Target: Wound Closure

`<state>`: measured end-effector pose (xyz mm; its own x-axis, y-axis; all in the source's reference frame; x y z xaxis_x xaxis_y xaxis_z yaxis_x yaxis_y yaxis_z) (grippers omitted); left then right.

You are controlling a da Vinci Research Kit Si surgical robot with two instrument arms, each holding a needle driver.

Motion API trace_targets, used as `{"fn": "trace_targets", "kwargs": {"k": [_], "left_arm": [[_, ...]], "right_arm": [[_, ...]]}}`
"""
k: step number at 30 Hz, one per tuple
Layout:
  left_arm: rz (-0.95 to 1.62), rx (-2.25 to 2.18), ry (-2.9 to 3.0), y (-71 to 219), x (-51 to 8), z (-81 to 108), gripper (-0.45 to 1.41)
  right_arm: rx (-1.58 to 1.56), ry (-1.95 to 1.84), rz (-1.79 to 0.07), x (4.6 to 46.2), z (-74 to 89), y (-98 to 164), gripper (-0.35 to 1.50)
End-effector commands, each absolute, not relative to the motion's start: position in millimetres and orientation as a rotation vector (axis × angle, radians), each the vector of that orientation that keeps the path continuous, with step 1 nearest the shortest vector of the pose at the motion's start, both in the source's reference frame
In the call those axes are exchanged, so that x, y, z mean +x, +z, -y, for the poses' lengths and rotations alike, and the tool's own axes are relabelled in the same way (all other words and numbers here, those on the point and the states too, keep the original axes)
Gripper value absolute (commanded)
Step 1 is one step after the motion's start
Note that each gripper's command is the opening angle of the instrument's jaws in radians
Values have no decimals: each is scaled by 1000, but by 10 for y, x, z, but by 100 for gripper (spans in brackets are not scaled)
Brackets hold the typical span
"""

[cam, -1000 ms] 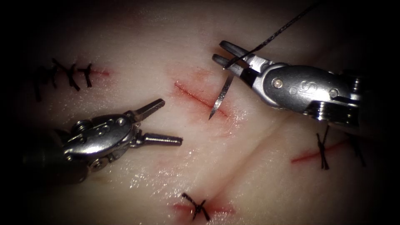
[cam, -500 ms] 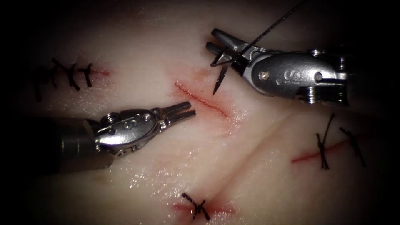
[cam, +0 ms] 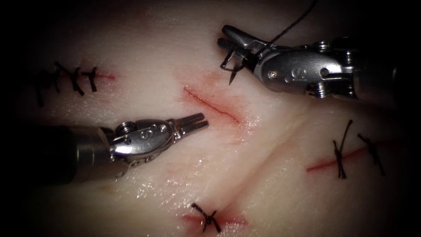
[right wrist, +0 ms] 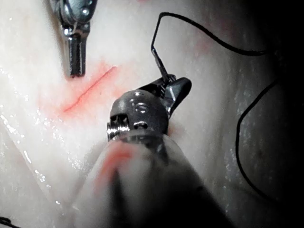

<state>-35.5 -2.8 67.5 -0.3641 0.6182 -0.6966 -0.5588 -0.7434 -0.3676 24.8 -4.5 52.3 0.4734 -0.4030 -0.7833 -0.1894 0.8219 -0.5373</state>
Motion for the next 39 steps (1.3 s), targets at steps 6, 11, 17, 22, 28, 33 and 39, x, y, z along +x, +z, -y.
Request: {"fn": "trace_targets", "kwargs": {"k": [6,11,17,22,28,33,39], "left_arm": [[90,-1124,2141,684,-359,30,10],[94,-1123,2137,683,-357,31,10],[94,-1126,2139,684,-356,34,10],[104,-1128,2130,684,-355,36,10],[111,-1135,2131,683,-353,38,10],[116,-1139,2133,681,-350,42,10],[123,-1140,2130,679,-347,43,10]], "right_arm": [[-658,-142,-1087,254,36,534,-35],[-663,-148,-1083,254,36,536,-35],[-682,-151,-1079,254,35,538,-35],[-700,-174,-1071,254,39,539,-35],[-713,-203,-1064,255,48,549,-35],[-731,-232,-1057,258,65,568,-35],[-754,-267,-1038,265,90,589,-35]]}}
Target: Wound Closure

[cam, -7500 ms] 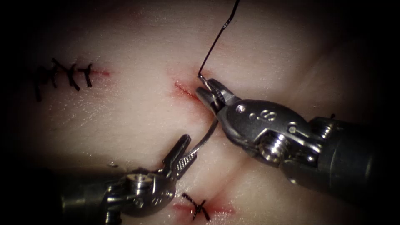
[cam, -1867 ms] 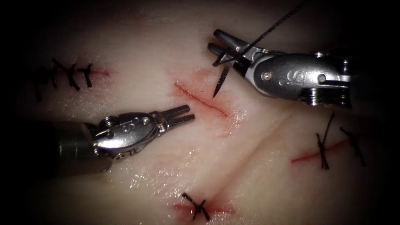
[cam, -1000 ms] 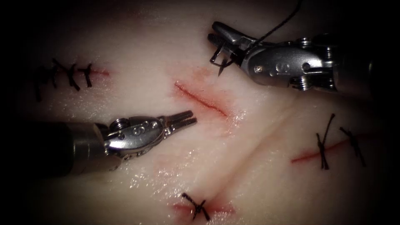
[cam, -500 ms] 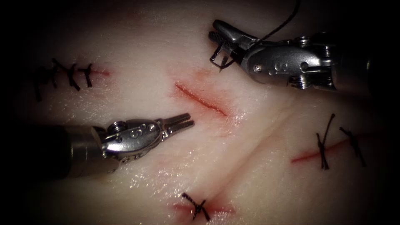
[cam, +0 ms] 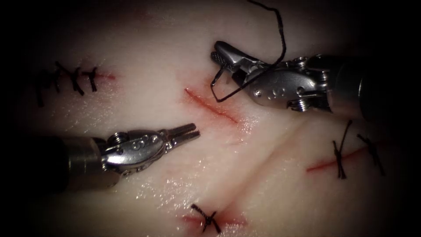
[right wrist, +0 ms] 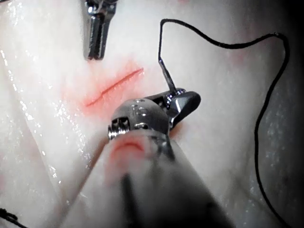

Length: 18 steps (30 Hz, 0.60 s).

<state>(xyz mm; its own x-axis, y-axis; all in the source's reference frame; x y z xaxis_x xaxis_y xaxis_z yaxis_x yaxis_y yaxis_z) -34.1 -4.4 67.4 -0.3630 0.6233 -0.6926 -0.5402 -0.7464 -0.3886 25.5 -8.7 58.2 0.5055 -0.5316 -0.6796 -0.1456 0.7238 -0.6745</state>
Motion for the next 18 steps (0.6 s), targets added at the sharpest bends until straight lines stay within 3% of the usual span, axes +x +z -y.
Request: {"fn": "trace_targets", "kwargs": {"k": [1,14,18], "left_arm": [[123,-1141,2130,679,-347,44,10],[123,-1128,2112,679,-358,26,10],[103,-1137,2133,687,-373,29,-1]], "right_arm": [[-751,-271,-1026,266,95,596,-35],[-638,-142,-1044,265,122,634,-35],[-596,-88,-1063,263,122,642,-35]]}}
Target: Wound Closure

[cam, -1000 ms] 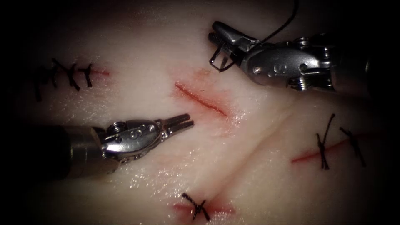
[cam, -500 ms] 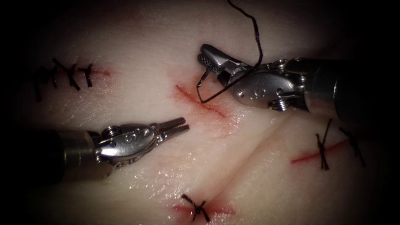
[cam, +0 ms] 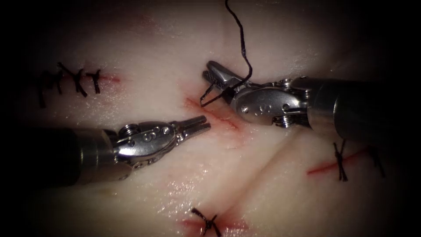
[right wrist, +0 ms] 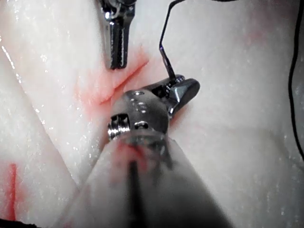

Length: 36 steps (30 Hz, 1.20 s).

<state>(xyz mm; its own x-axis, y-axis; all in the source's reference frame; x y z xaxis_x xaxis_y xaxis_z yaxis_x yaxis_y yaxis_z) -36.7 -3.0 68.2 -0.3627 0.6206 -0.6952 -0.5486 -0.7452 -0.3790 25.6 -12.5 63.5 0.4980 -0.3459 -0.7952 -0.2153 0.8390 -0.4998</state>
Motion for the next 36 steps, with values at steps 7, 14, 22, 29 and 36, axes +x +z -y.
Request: {"fn": "trace_targets", "kwargs": {"k": [7,14,22,29,36], "left_arm": [[118,-1109,2175,701,-368,35,-6],[126,-1005,2248,730,-338,55,-6],[116,-956,2262,749,-331,57,-8],[113,-944,2261,751,-331,62,-8],[112,-940,2260,750,-329,63,-8]], "right_arm": [[-531,-48,-1080,258,130,649,-35],[-522,-17,-1093,251,130,648,-35],[-524,-3,-1100,252,134,642,-35],[-477,55,-1098,259,152,656,-35],[-403,106,-1089,260,182,691,-35]]}}
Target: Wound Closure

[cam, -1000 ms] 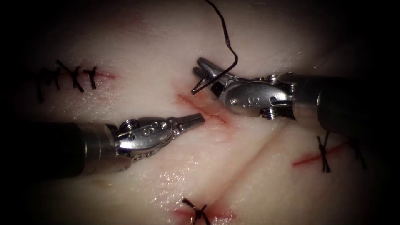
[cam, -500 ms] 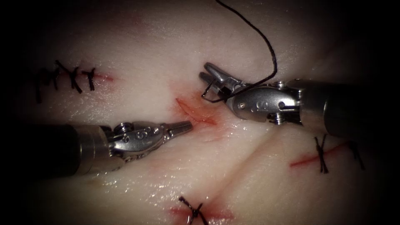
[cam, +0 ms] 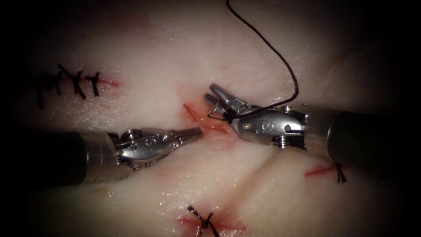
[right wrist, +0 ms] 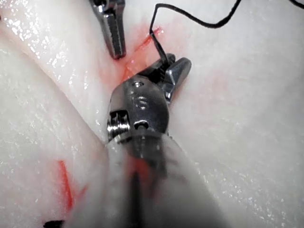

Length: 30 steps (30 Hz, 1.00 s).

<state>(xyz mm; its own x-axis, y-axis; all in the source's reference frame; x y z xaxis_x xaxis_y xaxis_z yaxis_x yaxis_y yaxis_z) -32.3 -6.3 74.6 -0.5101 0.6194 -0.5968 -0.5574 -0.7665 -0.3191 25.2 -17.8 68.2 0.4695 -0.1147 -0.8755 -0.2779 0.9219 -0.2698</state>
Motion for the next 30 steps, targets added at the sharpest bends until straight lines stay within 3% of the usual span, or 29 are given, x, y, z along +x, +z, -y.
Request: {"fn": "trace_targets", "kwargs": {"k": [1,30], "left_arm": [[111,-940,2260,751,-329,63,-8],[118,-937,2270,756,-331,74,-10]], "right_arm": [[-402,104,-1087,260,183,692,-35],[-520,154,-1160,241,106,584,-35]]}}
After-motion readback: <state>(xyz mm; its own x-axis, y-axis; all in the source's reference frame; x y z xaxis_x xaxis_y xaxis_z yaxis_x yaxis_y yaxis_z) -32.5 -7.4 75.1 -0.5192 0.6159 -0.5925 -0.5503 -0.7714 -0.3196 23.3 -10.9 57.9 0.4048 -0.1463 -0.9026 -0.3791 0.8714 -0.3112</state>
